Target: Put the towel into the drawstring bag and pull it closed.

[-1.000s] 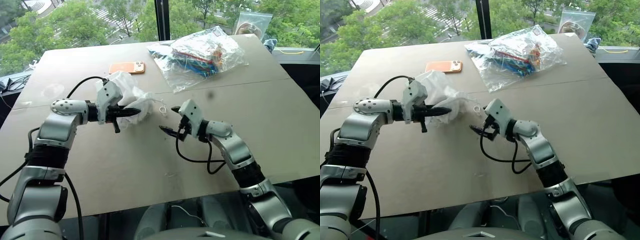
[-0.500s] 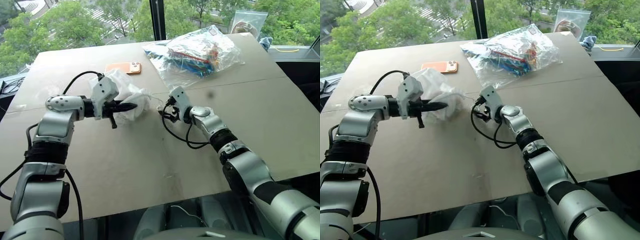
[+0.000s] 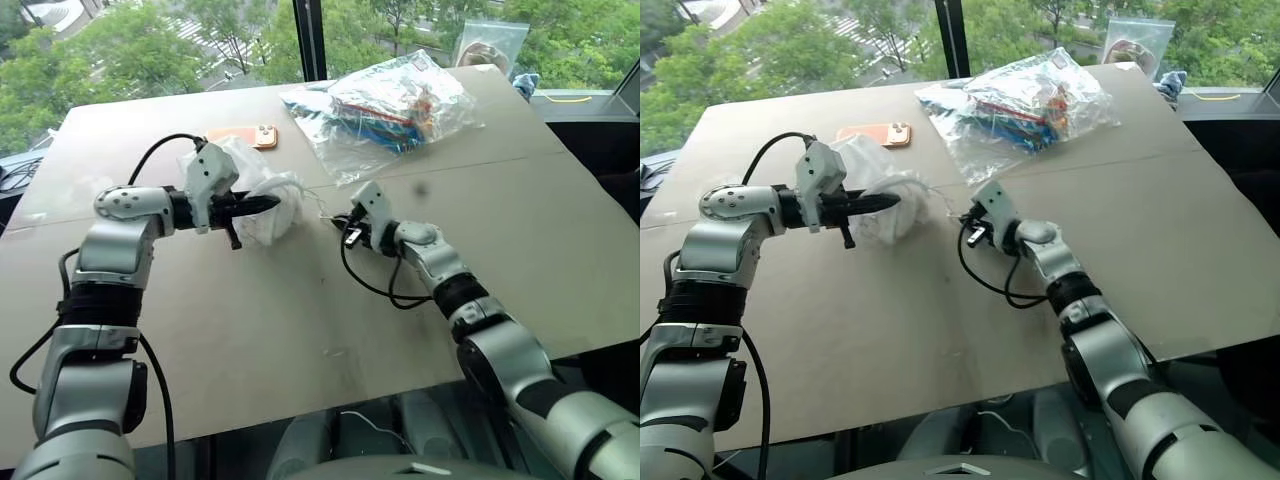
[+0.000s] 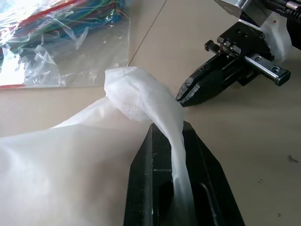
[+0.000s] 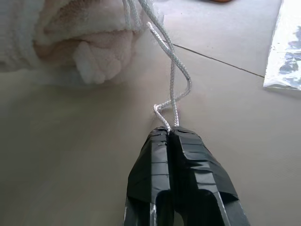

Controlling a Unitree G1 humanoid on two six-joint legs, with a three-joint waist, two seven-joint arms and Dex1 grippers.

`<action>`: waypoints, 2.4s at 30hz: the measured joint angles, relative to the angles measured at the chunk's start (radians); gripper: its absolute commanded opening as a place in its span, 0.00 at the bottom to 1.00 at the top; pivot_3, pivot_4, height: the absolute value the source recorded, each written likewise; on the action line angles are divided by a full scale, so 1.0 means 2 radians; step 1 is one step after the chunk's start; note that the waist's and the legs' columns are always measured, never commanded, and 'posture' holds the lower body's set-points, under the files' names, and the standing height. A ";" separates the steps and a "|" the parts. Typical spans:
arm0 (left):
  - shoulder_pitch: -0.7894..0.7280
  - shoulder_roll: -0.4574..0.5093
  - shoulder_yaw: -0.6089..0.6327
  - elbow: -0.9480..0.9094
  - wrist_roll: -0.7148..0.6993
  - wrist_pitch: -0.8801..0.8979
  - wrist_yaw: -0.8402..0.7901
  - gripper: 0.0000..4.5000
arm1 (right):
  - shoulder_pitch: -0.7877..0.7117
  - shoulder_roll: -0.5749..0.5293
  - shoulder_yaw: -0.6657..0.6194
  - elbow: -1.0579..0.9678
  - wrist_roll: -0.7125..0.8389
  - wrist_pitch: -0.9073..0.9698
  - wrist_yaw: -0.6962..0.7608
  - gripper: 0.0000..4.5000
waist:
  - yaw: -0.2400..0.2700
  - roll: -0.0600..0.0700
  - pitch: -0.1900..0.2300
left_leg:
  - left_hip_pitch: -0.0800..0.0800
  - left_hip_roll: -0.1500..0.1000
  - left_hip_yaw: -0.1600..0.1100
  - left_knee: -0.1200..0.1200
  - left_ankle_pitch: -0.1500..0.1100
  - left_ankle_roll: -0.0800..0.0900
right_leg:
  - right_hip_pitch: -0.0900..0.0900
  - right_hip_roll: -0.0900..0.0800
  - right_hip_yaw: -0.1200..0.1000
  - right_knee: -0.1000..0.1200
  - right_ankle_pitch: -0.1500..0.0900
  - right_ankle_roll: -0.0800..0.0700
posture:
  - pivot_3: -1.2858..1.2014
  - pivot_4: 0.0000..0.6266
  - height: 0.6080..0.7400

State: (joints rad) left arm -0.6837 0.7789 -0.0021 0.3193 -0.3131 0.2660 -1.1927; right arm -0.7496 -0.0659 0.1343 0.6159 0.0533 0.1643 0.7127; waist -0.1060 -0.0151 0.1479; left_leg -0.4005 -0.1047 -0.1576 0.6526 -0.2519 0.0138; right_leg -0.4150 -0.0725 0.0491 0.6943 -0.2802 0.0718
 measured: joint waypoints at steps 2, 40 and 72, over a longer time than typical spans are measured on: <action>-0.018 -0.011 0.002 -0.015 -0.021 0.031 -0.006 0.00 | 0.107 -0.056 -0.001 -0.197 0.025 0.099 0.010 0.01 | 0.010 0.000 0.000 | -0.002 0.000 -0.002 0.000 0.000 0.000 | -0.001 0.000 -0.001 -0.001 0.000 0.000 | 0.52 0.24 1.00; -0.033 -0.043 -0.041 -0.007 0.012 -0.039 -0.066 0.00 | 0.058 -0.062 0.032 -0.239 0.084 0.261 -0.042 0.01 | 0.018 0.000 0.000 | 0.001 0.001 0.003 0.000 0.000 0.000 | 0.000 0.000 0.002 -0.001 0.000 0.000 | 0.52 0.24 1.00; 0.315 -0.078 0.173 -0.291 -0.138 0.252 0.182 0.58 | 0.068 -0.066 0.012 -0.313 0.140 0.321 -0.043 0.00 | 0.032 0.000 0.000 | 0.002 0.002 0.004 -0.001 0.000 0.000 | 0.000 -0.001 0.003 -0.001 0.000 -0.001 | 0.52 0.24 1.00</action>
State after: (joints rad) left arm -0.0544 0.6234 0.3433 -0.2623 -0.5885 0.7701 -0.8290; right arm -0.6133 -0.1972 0.1583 -0.0104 0.3342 0.8066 0.6277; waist -0.0424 -0.0153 0.1481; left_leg -0.3972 -0.1015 -0.1486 0.6505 -0.2523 0.0138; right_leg -0.4153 -0.0739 0.0543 0.6925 -0.2793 0.0702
